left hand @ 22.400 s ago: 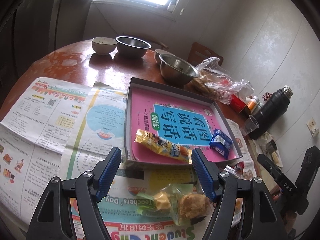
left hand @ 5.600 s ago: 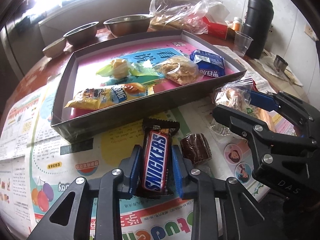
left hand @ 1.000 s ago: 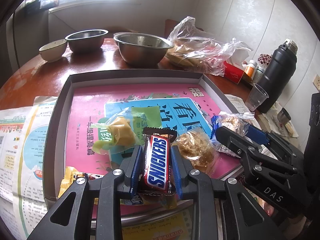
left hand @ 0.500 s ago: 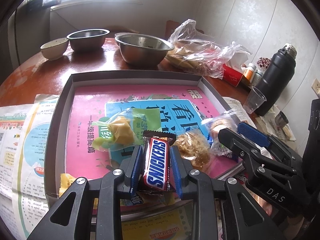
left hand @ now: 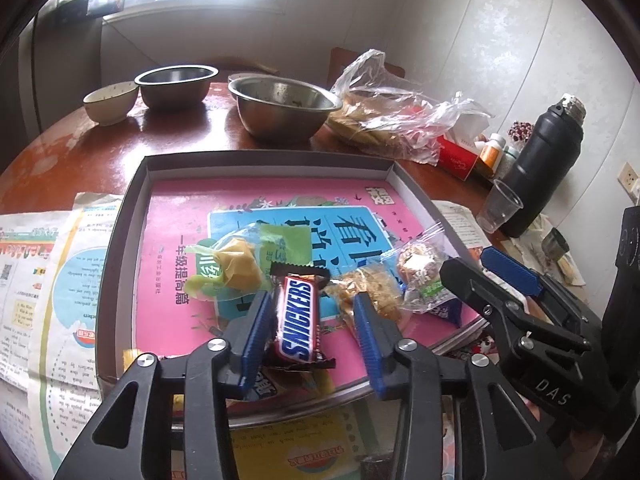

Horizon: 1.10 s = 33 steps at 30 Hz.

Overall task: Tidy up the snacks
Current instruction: 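Open the left tool to release the Snickers bar in the tray, then move both tools back toward the remaining snacks on the newspaper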

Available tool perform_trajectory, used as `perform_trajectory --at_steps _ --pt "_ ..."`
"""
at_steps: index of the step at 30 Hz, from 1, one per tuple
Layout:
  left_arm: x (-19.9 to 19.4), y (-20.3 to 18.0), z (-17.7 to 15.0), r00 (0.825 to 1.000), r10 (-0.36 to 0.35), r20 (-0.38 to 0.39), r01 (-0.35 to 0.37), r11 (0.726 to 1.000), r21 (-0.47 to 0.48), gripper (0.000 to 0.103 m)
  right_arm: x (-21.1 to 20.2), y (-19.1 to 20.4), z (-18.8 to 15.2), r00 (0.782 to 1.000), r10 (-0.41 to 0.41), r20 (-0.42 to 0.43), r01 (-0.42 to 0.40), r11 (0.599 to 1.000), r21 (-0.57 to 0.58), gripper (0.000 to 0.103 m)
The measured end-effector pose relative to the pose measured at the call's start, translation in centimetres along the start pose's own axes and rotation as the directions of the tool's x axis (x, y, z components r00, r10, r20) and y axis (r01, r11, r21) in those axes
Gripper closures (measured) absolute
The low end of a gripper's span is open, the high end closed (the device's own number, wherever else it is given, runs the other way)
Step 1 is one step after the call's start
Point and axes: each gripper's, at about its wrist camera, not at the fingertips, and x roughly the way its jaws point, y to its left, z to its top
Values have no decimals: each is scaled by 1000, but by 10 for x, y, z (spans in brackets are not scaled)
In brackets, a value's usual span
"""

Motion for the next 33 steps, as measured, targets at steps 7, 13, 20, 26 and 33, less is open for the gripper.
perform_trajectory --at_steps 7,13,20,26,33 --pt "-10 -2 2 1000 10 20 -10 1000 2 50 -8 1 1 1000 4 20 -4 1000 -5 36" --pt "-17 -3 1 999 30 24 -30 1000 0 43 -16 4 1 999 13 36 -12 1000 -14 34" --pt "-27 -2 0 998 46 37 -46 999 -1 39 -24 1 2 999 13 50 -12 1000 -6 33" --pt "-38 -5 -1 997 55 48 -55 998 5 36 -36 -3 2 997 13 72 -14 1000 1 32" --pt "-52 -12 -6 997 54 48 -55 998 25 36 -56 -12 0 995 12 95 -14 1000 19 31"
